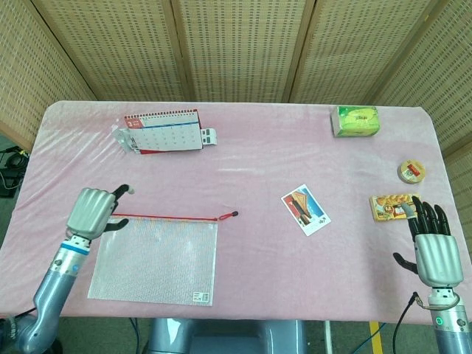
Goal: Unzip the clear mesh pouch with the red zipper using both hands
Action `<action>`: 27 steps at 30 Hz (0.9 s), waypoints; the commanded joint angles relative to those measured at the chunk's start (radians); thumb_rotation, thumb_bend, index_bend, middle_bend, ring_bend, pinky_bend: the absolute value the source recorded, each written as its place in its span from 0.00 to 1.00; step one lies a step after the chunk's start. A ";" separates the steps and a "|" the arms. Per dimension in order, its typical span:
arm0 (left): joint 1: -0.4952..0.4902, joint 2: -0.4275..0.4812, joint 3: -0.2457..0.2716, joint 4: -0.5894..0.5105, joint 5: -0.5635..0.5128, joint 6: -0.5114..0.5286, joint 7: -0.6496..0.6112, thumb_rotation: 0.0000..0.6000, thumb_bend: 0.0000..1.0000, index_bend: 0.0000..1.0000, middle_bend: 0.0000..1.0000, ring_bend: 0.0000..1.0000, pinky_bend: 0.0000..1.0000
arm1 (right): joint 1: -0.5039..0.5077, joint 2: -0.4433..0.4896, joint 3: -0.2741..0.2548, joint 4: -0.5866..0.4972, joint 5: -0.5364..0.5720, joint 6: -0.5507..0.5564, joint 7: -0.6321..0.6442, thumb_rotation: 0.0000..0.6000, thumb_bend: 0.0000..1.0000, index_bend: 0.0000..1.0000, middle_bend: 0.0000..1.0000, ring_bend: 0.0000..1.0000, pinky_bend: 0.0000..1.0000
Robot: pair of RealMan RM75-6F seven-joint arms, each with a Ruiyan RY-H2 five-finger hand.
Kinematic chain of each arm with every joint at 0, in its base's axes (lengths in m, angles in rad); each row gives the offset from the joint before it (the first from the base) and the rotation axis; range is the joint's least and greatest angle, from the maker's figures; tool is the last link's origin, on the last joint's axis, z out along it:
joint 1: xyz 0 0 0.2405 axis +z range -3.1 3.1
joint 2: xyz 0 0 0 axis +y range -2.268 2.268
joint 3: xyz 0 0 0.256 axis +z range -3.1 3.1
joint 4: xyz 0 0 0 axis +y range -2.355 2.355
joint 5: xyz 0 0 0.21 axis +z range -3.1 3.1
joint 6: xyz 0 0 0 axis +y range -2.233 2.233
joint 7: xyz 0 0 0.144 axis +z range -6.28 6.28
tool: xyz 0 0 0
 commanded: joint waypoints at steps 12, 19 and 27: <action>-0.437 -0.303 -0.130 0.144 -0.560 -0.277 0.333 1.00 0.07 0.48 0.99 0.93 1.00 | 0.008 -0.014 0.019 0.029 0.042 -0.011 -0.021 1.00 0.00 0.10 0.00 0.00 0.00; -0.560 -0.405 -0.128 0.266 -0.704 -0.294 0.391 1.00 0.18 0.48 0.99 0.93 1.00 | 0.011 -0.016 0.027 0.037 0.059 -0.018 -0.020 1.00 0.00 0.11 0.00 0.00 0.00; -0.653 -0.490 -0.105 0.393 -0.836 -0.330 0.417 1.00 0.28 0.50 0.99 0.93 1.00 | 0.020 -0.022 0.031 0.053 0.089 -0.046 -0.023 1.00 0.00 0.12 0.00 0.00 0.00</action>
